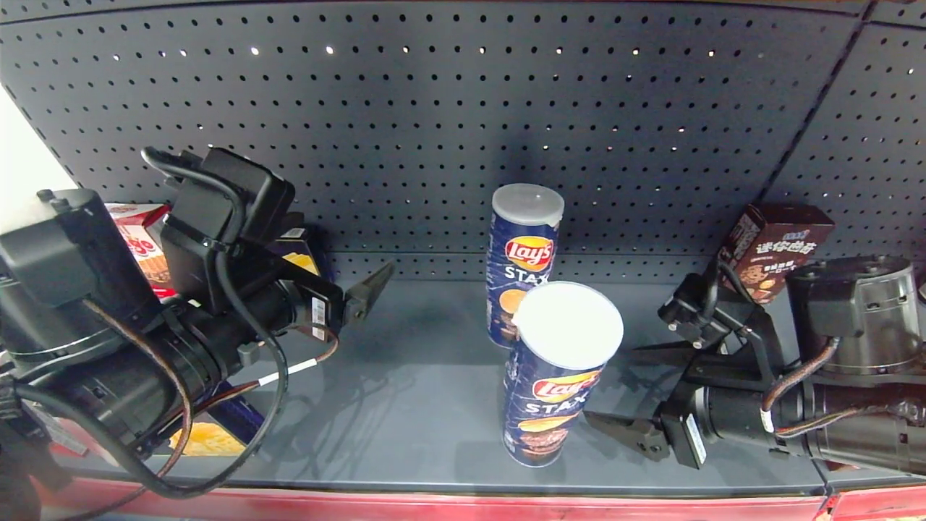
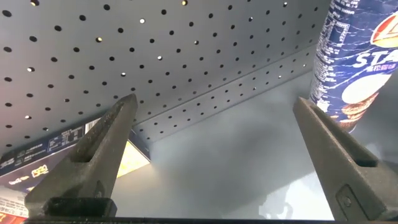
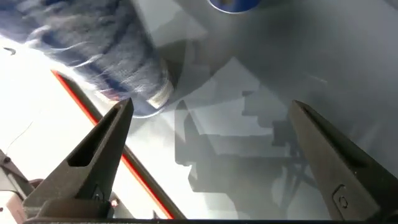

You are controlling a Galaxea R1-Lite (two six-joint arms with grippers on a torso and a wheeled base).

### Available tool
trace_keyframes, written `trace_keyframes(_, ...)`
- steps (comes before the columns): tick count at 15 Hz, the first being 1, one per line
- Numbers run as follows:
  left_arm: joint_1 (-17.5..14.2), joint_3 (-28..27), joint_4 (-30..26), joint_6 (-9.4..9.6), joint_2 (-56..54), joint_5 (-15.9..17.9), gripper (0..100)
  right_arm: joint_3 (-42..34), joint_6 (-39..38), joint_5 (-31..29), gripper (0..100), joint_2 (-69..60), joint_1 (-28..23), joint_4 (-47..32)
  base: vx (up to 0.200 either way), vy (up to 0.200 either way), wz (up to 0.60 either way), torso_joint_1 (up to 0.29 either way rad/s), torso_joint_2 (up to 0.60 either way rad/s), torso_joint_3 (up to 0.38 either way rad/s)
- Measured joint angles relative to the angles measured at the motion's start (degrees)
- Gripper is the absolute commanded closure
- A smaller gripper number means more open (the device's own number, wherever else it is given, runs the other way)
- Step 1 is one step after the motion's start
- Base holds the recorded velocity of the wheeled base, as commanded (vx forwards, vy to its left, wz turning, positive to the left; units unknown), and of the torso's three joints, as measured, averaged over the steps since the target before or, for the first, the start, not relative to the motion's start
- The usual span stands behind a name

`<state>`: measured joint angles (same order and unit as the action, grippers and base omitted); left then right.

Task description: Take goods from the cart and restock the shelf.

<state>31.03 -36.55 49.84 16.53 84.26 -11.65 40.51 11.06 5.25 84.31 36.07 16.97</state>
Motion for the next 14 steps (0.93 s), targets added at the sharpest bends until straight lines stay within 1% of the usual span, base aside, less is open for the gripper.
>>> trace_keyframes(4, 0.0, 0.0, 0.0, 0.09, 0.0, 0.0, 0, 0.7, 0.0, 0.0, 0, 0.5, -0.7, 0.1, 0.000, 0.000, 0.00, 0.000, 0.00, 0.000)
trace_keyframes(14, 0.0, 0.1, -0.1, 0.13, -0.1, 0.1, 0, 2.0, 0.0, -0.1, 0, 2.7, 1.6, 0.6, 0.000, 0.000, 0.00, 0.000, 0.00, 0.000)
